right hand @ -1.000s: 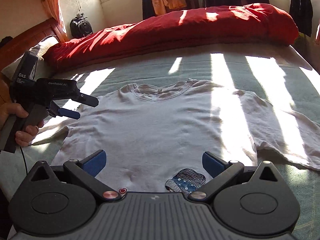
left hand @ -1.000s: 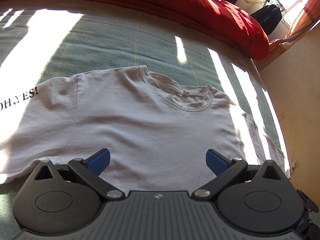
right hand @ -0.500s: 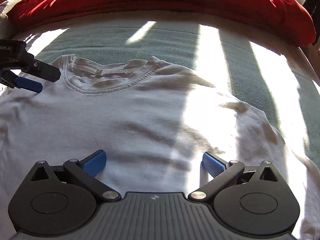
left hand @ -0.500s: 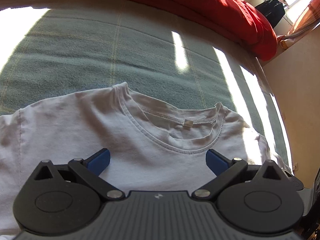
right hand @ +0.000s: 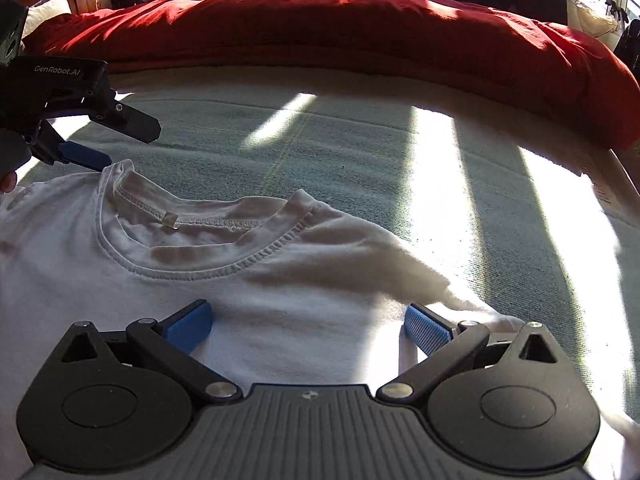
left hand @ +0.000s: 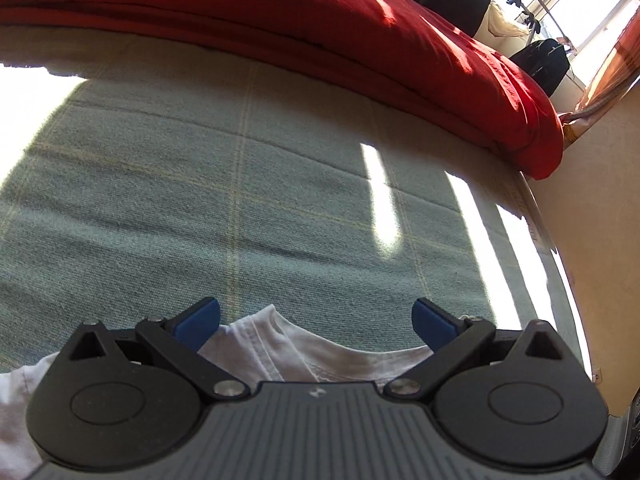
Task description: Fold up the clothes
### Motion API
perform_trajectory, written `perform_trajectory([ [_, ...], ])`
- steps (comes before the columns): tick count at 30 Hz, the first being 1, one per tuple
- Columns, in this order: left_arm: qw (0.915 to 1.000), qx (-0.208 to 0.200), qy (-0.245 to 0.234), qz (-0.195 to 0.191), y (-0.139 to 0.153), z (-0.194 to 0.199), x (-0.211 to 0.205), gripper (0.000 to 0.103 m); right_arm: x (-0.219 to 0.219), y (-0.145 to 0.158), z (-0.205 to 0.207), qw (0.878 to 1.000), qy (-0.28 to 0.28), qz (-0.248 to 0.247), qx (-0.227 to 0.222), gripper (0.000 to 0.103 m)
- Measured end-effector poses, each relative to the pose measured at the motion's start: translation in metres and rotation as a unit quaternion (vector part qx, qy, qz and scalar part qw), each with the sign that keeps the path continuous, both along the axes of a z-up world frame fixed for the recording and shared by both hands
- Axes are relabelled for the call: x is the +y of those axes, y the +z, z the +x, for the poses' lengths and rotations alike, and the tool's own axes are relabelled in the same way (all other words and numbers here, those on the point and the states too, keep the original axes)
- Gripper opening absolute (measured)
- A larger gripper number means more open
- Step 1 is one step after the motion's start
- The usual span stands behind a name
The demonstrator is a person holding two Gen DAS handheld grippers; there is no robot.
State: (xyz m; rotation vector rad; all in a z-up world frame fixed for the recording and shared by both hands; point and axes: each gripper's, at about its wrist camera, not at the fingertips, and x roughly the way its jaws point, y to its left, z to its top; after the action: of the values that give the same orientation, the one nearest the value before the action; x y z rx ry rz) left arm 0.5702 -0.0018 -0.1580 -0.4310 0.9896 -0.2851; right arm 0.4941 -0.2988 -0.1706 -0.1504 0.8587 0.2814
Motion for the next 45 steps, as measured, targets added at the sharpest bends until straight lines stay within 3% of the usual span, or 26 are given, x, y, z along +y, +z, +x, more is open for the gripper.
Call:
perform_trajectory([
  [5, 0.9979, 0.012, -0.058, -0.025, 0.006, -0.026, -0.013, 0.101, 0.003, 0.019, -0.015, 0.998, 0.057, 0.023, -0.002, 0.103],
  [10, 0.9931, 0.022, -0.114, -0.018, -0.006, -0.036, -0.037, 0.101, 0.010, 0.015, -0.012, 0.991, 0.115, 0.047, 0.040, 0.103],
  [13, 0.9944, 0.011, -0.103, -0.022, -0.012, -0.026, -0.039, 0.101, 0.013, 0.001, -0.005, 0.994, 0.098, 0.028, 0.027, 0.103],
  [20, 0.9976, -0.012, -0.058, -0.037, -0.014, -0.002, -0.034, 0.101, 0.005, -0.006, 0.035, 0.995, 0.074, 0.064, -0.008, 0.103],
  [25, 0.9973, -0.031, -0.051, -0.043, 0.005, -0.013, -0.023, 0.101, -0.001, 0.014, 0.053, 0.993, 0.053, 0.108, -0.001, 0.103],
  [28, 0.9971, -0.022, -0.057, -0.044, 0.015, -0.023, -0.011, 0.101, -0.004, 0.025, 0.049, 0.988, 0.053, 0.142, 0.021, 0.103],
  [32, 0.9976, 0.012, -0.068, -0.001, 0.017, -0.036, -0.002, 0.101, 0.011, 0.018, 0.040, 0.983, 0.083, 0.135, 0.090, 0.103],
  [35, 0.9966, 0.029, -0.062, 0.045, 0.005, -0.039, 0.001, 0.101, 0.026, 0.004, 0.036, 0.987, 0.083, 0.102, 0.090, 0.103],
  [40, 0.9962, 0.005, -0.037, 0.079, -0.016, -0.029, 0.014, 0.101, 0.034, -0.002, 0.047, 0.992, 0.050, 0.100, 0.051, 0.103],
  [45, 0.9976, -0.015, -0.011, 0.067, 0.009, -0.035, 0.037, 0.100, 0.027, 0.015, 0.042, 0.995, 0.011, 0.096, 0.000, 0.103],
])
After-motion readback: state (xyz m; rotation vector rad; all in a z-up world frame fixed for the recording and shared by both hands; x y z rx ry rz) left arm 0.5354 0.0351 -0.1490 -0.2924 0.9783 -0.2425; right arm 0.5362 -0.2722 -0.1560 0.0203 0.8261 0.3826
